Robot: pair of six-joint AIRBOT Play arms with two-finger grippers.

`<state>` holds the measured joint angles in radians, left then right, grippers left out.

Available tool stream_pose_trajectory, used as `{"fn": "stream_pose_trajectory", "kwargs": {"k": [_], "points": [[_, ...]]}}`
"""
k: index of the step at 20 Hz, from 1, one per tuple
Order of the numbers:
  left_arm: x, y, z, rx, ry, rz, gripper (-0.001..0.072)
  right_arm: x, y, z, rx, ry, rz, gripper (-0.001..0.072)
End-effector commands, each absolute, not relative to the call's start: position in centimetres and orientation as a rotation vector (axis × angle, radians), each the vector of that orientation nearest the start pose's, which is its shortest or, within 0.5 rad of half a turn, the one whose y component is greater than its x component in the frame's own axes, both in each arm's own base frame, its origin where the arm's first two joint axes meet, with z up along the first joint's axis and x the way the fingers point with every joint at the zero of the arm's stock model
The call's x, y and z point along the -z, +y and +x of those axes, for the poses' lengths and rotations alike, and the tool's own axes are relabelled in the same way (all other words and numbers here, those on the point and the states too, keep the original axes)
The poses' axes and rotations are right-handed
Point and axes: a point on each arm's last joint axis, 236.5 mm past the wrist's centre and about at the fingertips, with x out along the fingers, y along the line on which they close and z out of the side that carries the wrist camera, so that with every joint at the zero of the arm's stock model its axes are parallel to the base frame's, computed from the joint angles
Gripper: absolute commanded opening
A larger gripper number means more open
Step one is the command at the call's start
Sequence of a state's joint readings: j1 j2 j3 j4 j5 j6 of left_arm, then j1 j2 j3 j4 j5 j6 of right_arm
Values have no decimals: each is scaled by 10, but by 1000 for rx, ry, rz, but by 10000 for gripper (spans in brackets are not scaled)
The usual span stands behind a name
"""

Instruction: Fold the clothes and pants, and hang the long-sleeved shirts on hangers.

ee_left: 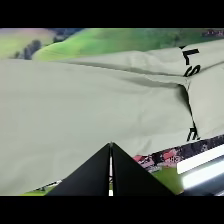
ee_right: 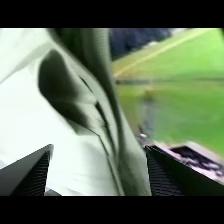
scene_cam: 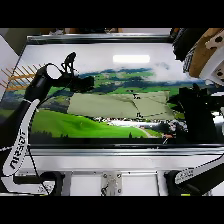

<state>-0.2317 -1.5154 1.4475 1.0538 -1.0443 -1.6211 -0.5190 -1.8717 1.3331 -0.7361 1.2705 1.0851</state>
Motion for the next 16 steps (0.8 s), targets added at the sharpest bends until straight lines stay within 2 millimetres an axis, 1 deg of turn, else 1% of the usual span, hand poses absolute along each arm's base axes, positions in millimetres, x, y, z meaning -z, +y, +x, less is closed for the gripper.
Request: {"fn": "stream_pose_trajectory", "kwargs": {"k": [1,4,5,6,9,10,12,13,14,16], "points": [[-51,-219,443,451,1159,-386,13,112,-24,430,-381,1345,841,650],[-51,-219,443,450,1159,-386,12,112,-2,431,-423,1370,808,646],[-51,-219,443,450,1159,-386,13,112,3,431,-431,1374,800,586],[-51,-219,443,450,1159,-386,13,112,6,432,-435,1376,793,442],[-51,-219,443,450,1159,-385,13,112,7,435,-430,1364,794,64],[-51,-219,443,450,1159,-386,13,110,5,436,-421,1357,795,16],[-49,-222,444,449,1158,-389,12,101,-1,438,-397,1350,793,15],[-45,-225,446,446,1163,-394,12,96,-5,437,-377,1357,773,15],[-36,-229,447,446,1172,-394,12,88,-10,436,-359,1370,740,15],[-13,-245,450,451,1197,-393,12,64,-19,435,-339,1396,664,15]]}}
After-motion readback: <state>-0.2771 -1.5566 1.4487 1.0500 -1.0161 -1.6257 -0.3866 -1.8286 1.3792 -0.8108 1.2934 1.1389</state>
